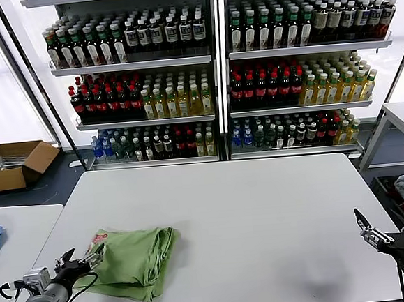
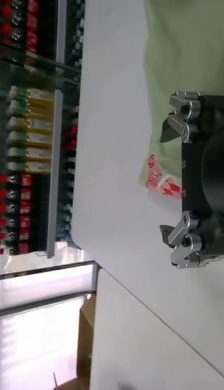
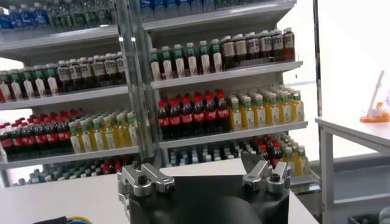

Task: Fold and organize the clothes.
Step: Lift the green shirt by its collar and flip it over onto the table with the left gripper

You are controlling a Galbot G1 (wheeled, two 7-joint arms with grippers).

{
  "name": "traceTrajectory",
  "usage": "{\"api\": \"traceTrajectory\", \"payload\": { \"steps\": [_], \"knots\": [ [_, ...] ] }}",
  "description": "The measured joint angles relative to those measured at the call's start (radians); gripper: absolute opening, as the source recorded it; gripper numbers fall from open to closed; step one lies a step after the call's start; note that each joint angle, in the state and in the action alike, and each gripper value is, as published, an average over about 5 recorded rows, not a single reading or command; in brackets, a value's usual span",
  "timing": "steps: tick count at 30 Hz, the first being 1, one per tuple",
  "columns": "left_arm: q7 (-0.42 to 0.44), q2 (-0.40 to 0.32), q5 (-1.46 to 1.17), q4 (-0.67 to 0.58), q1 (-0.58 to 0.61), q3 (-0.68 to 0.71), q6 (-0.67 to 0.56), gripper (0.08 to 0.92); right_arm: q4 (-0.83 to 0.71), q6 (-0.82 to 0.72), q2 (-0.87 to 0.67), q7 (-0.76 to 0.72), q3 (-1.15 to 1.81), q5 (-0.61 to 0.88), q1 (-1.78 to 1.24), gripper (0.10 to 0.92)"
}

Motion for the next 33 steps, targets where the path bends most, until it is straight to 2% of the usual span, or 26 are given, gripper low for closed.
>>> {"api": "traceTrajectory", "payload": {
  "steps": [8,11,27,33],
  "knots": [
    [0.005,-0.029,0.005,0.031,-0.004,0.036,0.0,0.82,0.003,0.0,-0.003,0.0,0.009,0.004,-0.007,0.823],
    [0.006,-0.037,0.003,0.034,-0.006,0.047,0.002,0.774,0.003,0.0,-0.003,0.0,0.011,0.005,-0.008,0.823],
    [-0.004,-0.07,-0.038,0.043,0.007,0.031,-0.013,0.281,-0.001,0.001,-0.003,0.0,0.009,0.006,0.0,0.823],
    [-0.02,-0.09,-0.058,0.039,0.018,0.002,-0.035,0.134,-0.003,0.002,-0.003,0.0,0.009,0.009,0.001,0.823]
  ]
}}
